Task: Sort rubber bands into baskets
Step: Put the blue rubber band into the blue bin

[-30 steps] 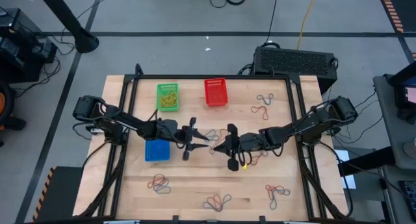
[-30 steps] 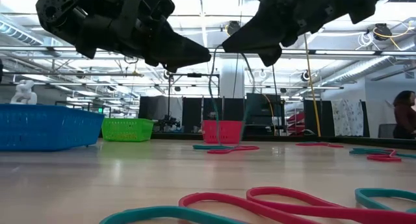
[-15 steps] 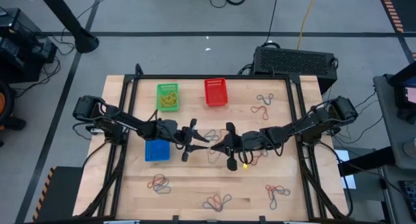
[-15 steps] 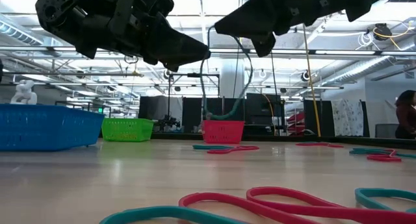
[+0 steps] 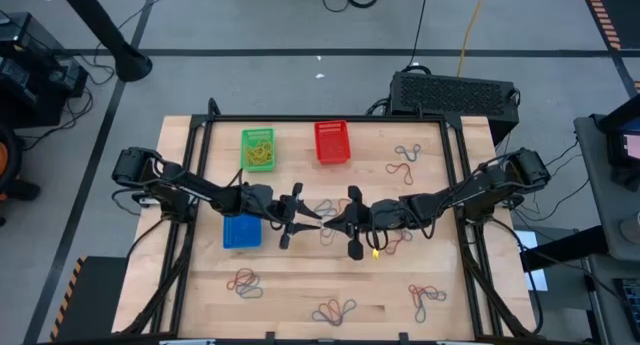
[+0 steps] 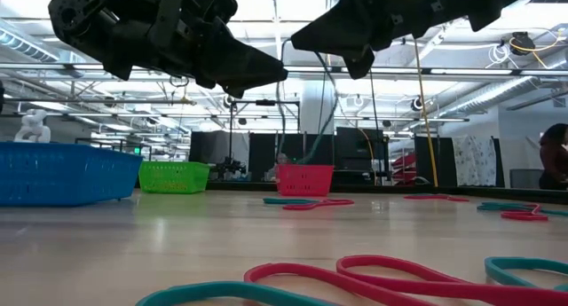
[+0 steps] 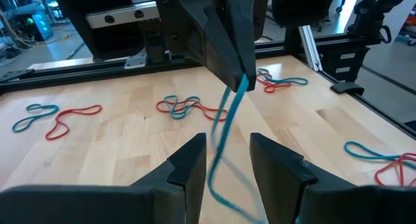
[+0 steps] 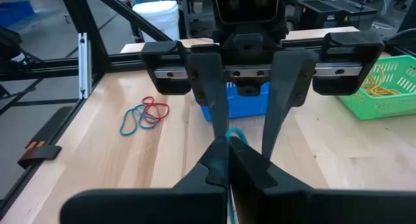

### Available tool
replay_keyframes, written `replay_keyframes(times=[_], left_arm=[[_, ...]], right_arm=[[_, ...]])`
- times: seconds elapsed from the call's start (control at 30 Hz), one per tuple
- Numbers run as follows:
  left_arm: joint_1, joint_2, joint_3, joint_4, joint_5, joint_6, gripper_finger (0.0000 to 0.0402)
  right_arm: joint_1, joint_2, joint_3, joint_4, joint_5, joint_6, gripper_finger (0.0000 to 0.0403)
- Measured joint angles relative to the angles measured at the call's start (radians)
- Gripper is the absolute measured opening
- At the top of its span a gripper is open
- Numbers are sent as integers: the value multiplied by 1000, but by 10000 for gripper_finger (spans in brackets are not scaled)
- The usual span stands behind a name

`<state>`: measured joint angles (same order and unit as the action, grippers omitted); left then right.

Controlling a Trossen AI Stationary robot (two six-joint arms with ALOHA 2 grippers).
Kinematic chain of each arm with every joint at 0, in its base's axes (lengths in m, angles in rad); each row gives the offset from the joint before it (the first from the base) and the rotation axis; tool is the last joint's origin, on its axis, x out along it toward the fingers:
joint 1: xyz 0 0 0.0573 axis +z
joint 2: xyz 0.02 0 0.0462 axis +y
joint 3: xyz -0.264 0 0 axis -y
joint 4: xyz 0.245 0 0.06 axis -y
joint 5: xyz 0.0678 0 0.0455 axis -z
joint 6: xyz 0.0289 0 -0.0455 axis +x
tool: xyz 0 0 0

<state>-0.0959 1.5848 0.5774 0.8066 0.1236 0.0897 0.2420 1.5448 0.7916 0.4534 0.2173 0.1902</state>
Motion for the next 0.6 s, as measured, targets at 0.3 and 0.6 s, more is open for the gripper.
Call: replay_keyframes(times=[0.3, 0.6], left_arm=[[5, 0, 0, 0, -43, -2, 58], [5, 0, 0, -1, -44, -3, 7]], right_arm=[[0, 0, 0, -1, 0, 0, 0], [0, 0, 0, -27, -2, -1, 10]])
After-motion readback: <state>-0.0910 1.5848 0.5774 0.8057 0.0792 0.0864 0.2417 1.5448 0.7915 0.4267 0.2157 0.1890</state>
